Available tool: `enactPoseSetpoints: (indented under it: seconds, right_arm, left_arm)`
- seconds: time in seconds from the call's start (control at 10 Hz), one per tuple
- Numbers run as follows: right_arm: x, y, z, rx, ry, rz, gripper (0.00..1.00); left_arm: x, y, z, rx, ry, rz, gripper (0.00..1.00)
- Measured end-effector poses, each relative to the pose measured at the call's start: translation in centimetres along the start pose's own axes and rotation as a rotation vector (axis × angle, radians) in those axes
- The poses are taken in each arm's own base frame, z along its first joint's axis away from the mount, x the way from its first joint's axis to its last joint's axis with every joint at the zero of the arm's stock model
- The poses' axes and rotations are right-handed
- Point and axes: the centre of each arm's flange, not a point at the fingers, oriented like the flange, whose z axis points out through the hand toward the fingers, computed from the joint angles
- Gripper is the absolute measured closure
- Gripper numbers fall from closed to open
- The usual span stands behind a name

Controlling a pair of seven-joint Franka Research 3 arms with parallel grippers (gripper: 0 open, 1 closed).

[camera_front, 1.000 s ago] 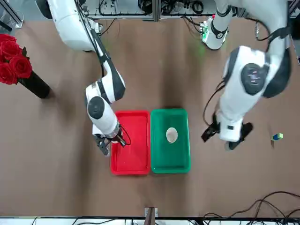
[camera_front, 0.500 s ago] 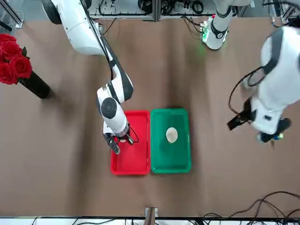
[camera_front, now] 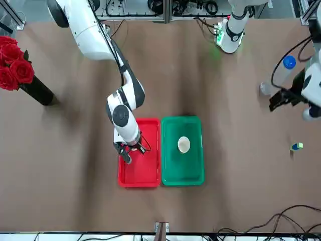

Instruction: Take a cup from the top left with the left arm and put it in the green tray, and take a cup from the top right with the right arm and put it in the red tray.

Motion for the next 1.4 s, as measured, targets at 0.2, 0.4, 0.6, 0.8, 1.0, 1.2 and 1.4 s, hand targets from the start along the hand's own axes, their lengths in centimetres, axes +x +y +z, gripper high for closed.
enactPoseSetpoints:
  seconds: [0.2,0.4,0.6,0.8,1.0,1.2,1.4]
  right_arm:
    - [-0.3,-0.1,0.1,0.001,0.000,-0.004,0.85]
    - [-0.2,-0.1,0.1,0.001,0.000,-0.003,0.74]
    - [-0.2,-0.1,0.0,0.004,0.002,-0.004,0.45]
    - [0.2,-0.5,-0.8,0.018,0.014,-0.007,0.13]
    - [2.4,-0.5,-3.8,-0.028,0.076,-0.030,0.08]
    - [8.3,0.6,-9.8,-0.101,0.172,-0.002,0.08]
    - [16.0,3.8,-17.0,-0.104,0.212,0.018,0.08]
  left_arm:
    - [-1.3,0.5,-0.7,0.003,0.004,0.027,0.00]
    - [-1.6,1.4,-0.5,0.003,0.001,0.073,0.00]
    - [-1.6,1.7,-0.6,0.002,0.002,0.104,0.00]
    - [-1.6,1.6,-0.7,0.001,0.006,0.103,0.00]
    - [-1.5,1.7,-0.6,0.002,0.003,0.104,0.00]
    - [-1.5,1.6,-0.5,0.002,0.002,0.102,0.00]
    - [-1.4,1.1,-0.5,0.003,-0.003,0.093,0.00]
